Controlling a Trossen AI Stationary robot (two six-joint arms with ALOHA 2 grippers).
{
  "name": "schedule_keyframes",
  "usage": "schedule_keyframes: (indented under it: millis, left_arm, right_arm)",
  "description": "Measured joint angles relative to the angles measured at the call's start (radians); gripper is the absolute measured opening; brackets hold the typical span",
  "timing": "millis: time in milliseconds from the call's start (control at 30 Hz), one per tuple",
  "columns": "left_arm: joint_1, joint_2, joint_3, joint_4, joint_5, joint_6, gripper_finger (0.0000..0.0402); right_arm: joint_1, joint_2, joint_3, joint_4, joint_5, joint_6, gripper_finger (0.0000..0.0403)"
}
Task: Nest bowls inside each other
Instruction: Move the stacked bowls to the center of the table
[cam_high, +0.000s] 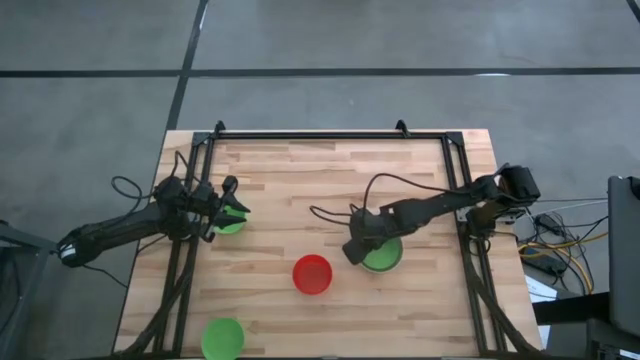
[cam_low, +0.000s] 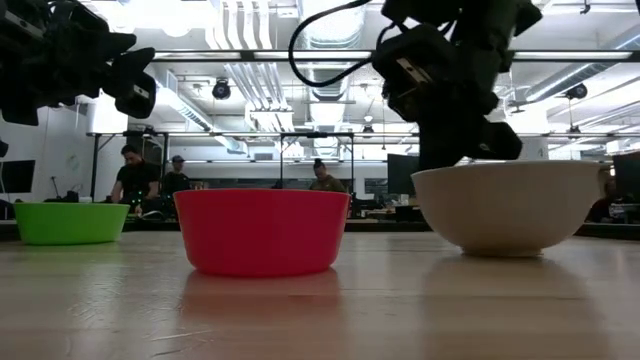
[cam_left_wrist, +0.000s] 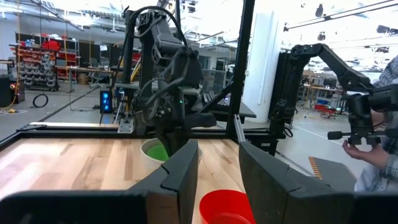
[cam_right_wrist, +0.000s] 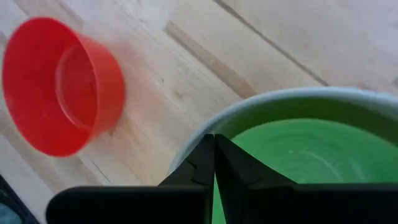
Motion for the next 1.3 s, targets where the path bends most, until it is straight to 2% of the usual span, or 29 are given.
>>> schedule_keyframes:
  millis: [633,1300]
  left_arm:
    - [0.000,0.000,0.000,0.000,0.000,0.000,0.0122]
    - [0.001,0.001,0.000,0.000,0.000,0.000,0.0122]
  right_arm:
    - [-0.020,0.071,0.109,-0.017,0.001,-0.101,0.0009]
    - [-0.019,-0.005,0.108,-0.180,0.027,-0.089,0.0009]
